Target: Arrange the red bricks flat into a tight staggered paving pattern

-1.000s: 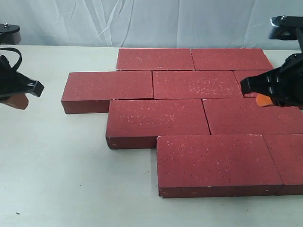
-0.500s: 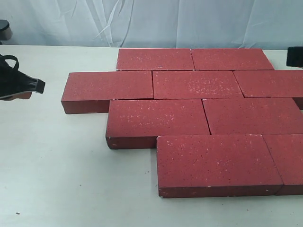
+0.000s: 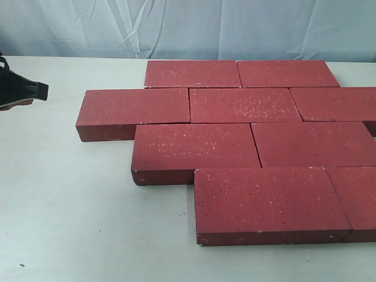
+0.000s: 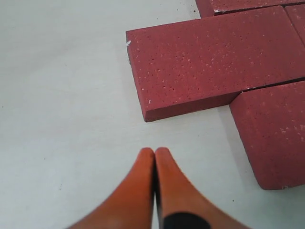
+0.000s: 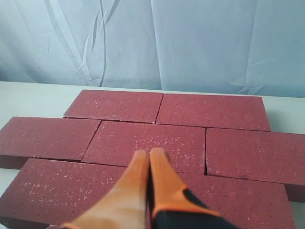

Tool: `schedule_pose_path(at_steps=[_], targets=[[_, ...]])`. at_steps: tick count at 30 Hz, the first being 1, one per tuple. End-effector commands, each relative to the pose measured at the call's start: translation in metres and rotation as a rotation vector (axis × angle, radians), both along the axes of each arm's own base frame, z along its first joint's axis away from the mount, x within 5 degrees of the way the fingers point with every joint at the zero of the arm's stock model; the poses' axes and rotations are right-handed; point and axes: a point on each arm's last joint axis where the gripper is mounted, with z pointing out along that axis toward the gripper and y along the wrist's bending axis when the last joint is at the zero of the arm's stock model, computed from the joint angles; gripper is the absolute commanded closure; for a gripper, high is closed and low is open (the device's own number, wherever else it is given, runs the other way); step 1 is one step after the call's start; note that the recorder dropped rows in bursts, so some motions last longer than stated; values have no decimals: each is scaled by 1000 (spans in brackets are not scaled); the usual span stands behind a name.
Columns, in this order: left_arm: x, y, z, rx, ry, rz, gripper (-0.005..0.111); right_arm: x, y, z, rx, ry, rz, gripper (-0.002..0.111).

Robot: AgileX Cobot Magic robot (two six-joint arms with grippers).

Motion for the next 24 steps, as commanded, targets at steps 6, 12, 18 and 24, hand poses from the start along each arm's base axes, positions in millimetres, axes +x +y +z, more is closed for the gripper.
schedule_pose_path(at_steps=[6,12,18,24], targets=[[-2,-1,0,-8,-4,-1,107,-1,-1,0,-16,-18,-4,109],[-2,-1,0,-6,-4,-2,107,-1,-1,0,-11,-17,-4,109],[-2,-1,0,-2,-3,-4,107,-8,-7,6,42,-47,-42,109],[-2,-1,-1,-8,1,-2,107,-23,-20,15,60,-127,-140,109]])
